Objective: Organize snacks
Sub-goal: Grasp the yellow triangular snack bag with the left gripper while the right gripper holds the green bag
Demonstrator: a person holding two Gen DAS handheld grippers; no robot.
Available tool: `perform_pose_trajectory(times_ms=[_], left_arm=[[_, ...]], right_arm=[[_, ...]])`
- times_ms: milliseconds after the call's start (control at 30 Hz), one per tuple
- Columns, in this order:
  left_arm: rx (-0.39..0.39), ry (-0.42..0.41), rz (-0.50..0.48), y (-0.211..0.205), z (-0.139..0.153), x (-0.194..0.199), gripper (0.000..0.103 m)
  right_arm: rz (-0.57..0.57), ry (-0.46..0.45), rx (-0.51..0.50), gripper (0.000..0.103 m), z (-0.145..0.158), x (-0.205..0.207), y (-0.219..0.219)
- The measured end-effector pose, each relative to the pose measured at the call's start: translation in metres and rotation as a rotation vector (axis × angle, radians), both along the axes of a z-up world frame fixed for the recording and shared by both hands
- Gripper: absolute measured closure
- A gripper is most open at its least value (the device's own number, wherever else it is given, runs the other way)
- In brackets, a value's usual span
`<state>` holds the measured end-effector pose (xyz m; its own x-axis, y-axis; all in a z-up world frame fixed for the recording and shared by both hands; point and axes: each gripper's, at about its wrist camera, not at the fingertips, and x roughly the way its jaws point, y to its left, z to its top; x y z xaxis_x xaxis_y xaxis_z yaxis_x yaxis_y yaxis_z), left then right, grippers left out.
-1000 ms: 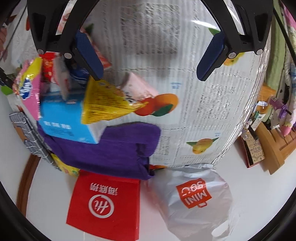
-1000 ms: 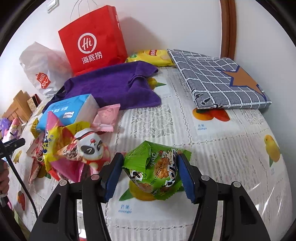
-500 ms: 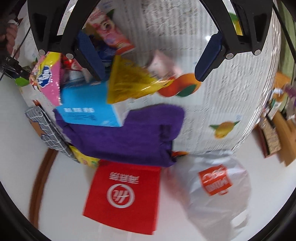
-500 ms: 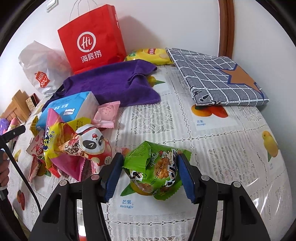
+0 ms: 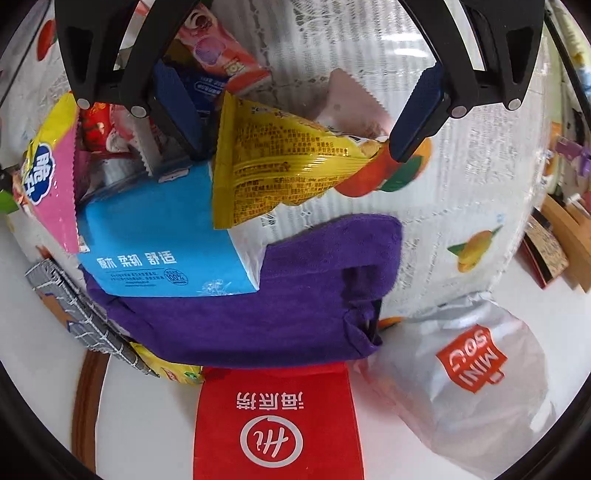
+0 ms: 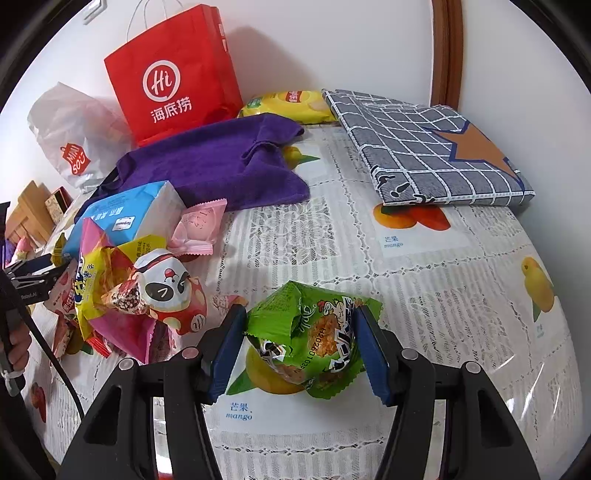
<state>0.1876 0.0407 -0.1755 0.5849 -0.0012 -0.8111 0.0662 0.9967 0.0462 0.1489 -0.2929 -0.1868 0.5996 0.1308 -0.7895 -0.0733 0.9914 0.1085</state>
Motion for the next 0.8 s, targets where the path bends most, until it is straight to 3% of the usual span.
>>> perform_pose_trajectory(times_ms=[67, 100, 167, 300, 800], left_arm=[[-0.004, -0.007, -0.021, -0.001, -0.001, -0.001, 0.009], [-0.012, -0.009, -0.041, -0.001, -0.001, -0.002, 0.019], [-0.025, -0.002, -0.055, -0.001, 0.000, -0.004, 0.027], [-0.049, -0.012, -0.060, 0.005, 0.002, -0.010, 0.036], [-0.153, -0.068, -0.025, 0.026, 0.026, -0.045, 0.038]], right_arm=[[0.005, 0.002, -0.002, 0.043, -0.001, 0.001, 0.002], [0.008, 0.004, -0.003, 0.043, -0.001, 0.001, 0.002], [0.012, 0.007, -0.005, 0.043, -0.002, 0.002, 0.005], [0.018, 0.007, -0.008, 0.043, -0.001, 0.002, 0.008], [0.023, -0.043, -0.001, 0.044, 0.022, -0.021, 0.018]])
